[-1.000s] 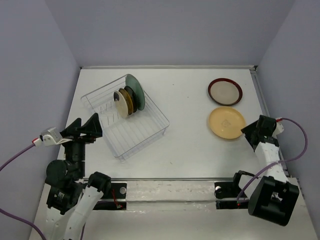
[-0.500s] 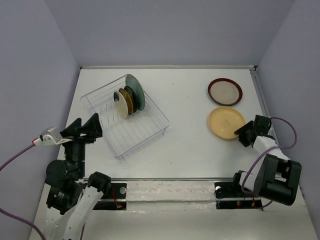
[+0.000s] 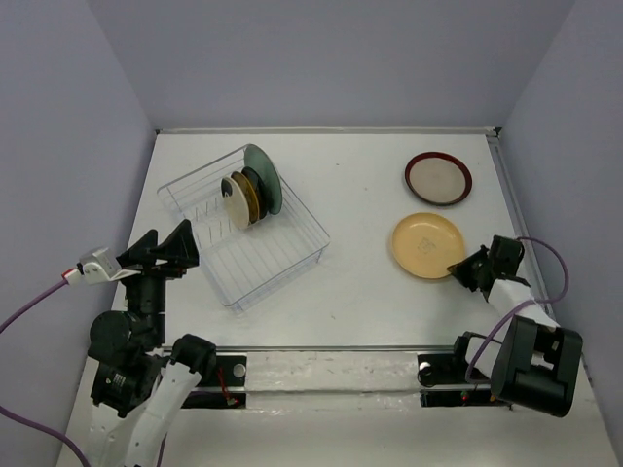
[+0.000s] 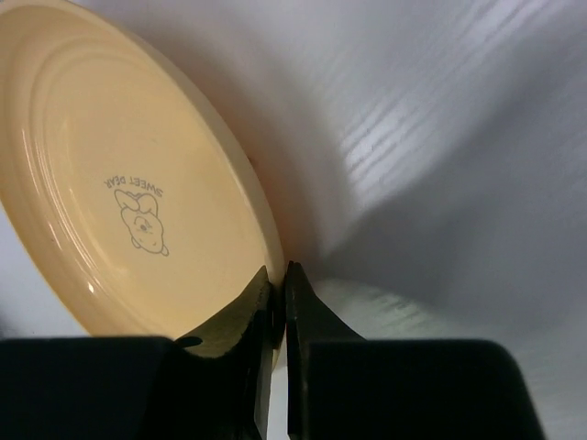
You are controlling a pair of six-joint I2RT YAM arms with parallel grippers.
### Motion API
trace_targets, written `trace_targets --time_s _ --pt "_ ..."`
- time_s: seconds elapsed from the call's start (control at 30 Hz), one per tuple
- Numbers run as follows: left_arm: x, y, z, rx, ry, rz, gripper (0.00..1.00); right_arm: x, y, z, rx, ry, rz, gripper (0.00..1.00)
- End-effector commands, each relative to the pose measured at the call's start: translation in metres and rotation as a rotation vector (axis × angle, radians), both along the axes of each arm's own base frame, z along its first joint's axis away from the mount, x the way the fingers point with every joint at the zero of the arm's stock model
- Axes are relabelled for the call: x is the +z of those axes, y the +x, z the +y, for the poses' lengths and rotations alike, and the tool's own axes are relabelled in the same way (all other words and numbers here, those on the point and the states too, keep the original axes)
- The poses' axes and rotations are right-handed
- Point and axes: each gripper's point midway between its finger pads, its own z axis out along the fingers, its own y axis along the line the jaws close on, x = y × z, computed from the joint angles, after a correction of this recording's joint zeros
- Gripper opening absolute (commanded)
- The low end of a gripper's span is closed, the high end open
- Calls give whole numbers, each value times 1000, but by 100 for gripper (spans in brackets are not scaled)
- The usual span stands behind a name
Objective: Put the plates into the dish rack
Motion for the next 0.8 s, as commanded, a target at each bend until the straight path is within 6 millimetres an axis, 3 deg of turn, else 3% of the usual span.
trace_targets --time_s 0.0,0.1,0.17,0.23,0.27,0.3,0.33,0.37,0.4,0.43,0.47,0.5,0.6,0.67,0.7,0.73,0.77 --pt "11 1 4 23 -5 -37 99 16 -9 25 78 31 -54 7" --pt "10 3 4 28 1 -30 99 51 -5 38 106 -38 -128 7" --pt "8 7 2 26 7 -18 99 98 5 58 161 -73 -234 7" --pt "7 9 3 35 10 -9 99 128 12 83 225 -132 -288 7" --pt "4 13 2 38 15 4 99 160 23 83 200 -191 -338 7" --pt "3 15 3 44 17 13 99 175 22 113 288 -199 -367 7" --pt "1 17 2 47 22 23 99 188 32 105 244 -237 -380 7" --pt "-2 20 2 51 25 38 99 202 29 138 333 -253 -409 7" --pt "-5 26 2 61 33 67 99 201 35 152 363 -309 -388 7" --pt "-10 30 3 70 37 92 99 238 38 172 368 -374 -463 7" --pt "-15 35 3 77 43 118 99 237 51 181 351 -460 -442 7" --pt "-16 36 4 86 44 128 99 272 59 198 350 -461 -506 7" --pt "-18 39 8 108 36 142 99 292 66 256 436 -558 -546 7" --pt "-20 39 14 142 30 154 99 303 85 293 441 -636 -560 7" --pt "-20 39 18 164 24 160 99 283 90 322 482 -689 -534 7" --pt "-20 38 20 174 21 162 99 308 96 339 469 -667 -580 7" --pt "-20 38 21 182 19 161 99 308 98 351 489 -706 -578 7"
